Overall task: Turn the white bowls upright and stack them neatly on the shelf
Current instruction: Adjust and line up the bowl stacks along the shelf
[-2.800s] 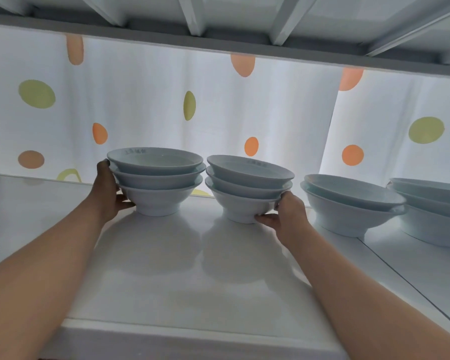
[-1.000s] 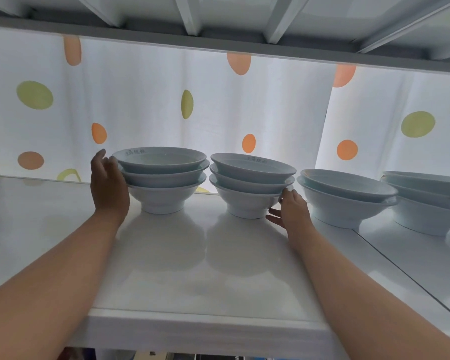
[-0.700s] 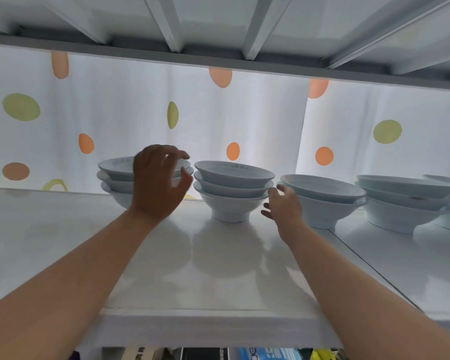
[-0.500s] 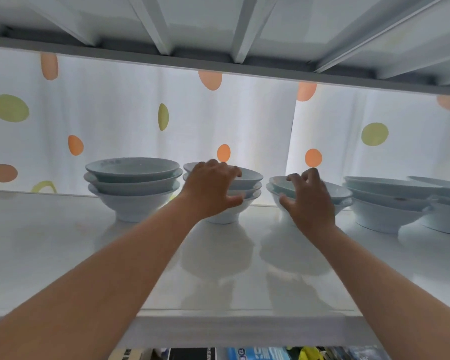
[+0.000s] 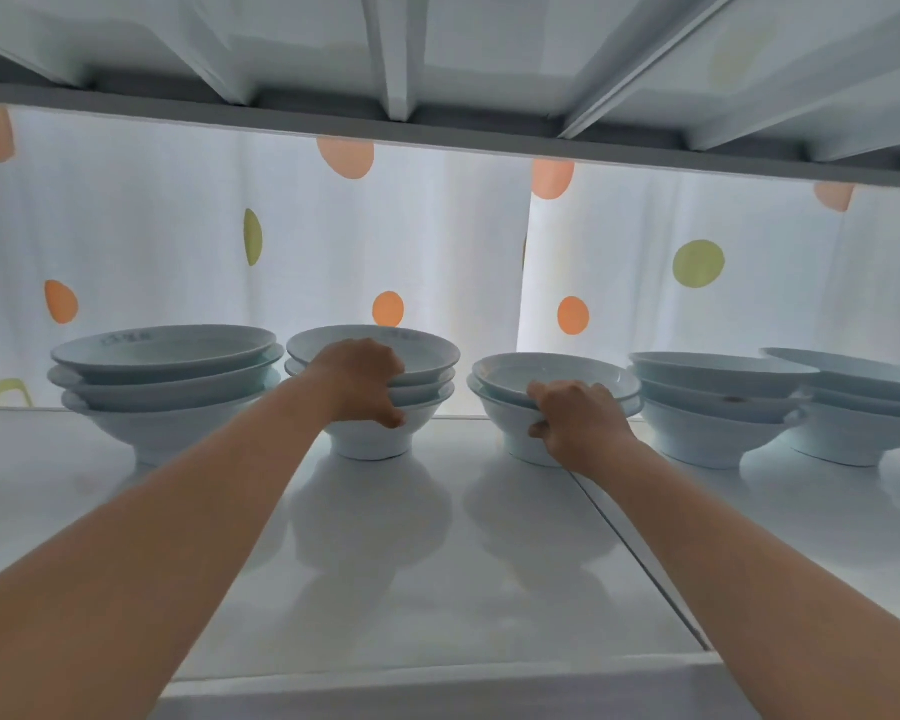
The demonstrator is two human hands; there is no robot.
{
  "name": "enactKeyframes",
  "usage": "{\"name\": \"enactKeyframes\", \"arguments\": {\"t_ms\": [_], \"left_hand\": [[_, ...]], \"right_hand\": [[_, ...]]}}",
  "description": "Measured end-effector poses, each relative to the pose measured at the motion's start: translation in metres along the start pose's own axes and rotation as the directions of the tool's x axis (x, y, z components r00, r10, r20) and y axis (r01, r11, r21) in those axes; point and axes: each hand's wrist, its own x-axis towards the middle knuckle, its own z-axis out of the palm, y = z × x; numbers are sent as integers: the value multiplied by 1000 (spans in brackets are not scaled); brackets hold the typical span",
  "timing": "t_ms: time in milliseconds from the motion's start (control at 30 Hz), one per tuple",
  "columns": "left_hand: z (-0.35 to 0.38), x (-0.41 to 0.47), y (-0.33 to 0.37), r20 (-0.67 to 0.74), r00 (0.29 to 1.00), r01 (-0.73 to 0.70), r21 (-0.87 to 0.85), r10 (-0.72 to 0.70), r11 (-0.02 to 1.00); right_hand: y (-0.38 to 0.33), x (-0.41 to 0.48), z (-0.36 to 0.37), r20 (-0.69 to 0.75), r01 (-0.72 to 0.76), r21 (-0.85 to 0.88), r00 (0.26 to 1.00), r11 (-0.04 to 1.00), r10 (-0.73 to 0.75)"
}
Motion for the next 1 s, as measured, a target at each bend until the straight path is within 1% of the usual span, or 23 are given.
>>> {"name": "enactKeyframes", "arguments": {"t_ms": [67,167,500,567,667,767,833,867,933,1000], "left_hand": [[5,2,3,-25,1000,12,-29,-13,1000],[9,7,10,-51,999,1,-33,-2,999],[6,8,9,-80,997,5,-80,-12,997],[6,8,8,-72,997,-6,-125,-3,992],[6,10,6,-79,996,21,-237,-41,971],[6,11,10,-75,994,57,-217,-75,975],[2,9,16,-65,992,96,-165,-108,982],[0,8,20,-92,988,109,-133,-121,985],[-2,7,28,-226,967,98,-110,-121,989],[-3,9,39,-329,942,25,-117,-62,993]], "right_hand": [[2,0,3,-19,11,-14,1000,1000,-11],[5,2,3,-25,5,19,1000,1000,-5],[8,10,3,-2,-2,78,1000,997,3],[9,11,2,10,-3,111,1000,994,2],[12,9,0,18,9,137,1000,991,-11],[11,5,-5,-41,19,190,999,982,-11],[12,3,-8,-91,31,212,996,977,-12],[14,1,-11,-105,34,224,994,974,-11],[18,-2,-16,-97,32,227,995,973,-10],[24,-5,-19,-44,21,183,999,983,-13]]}}
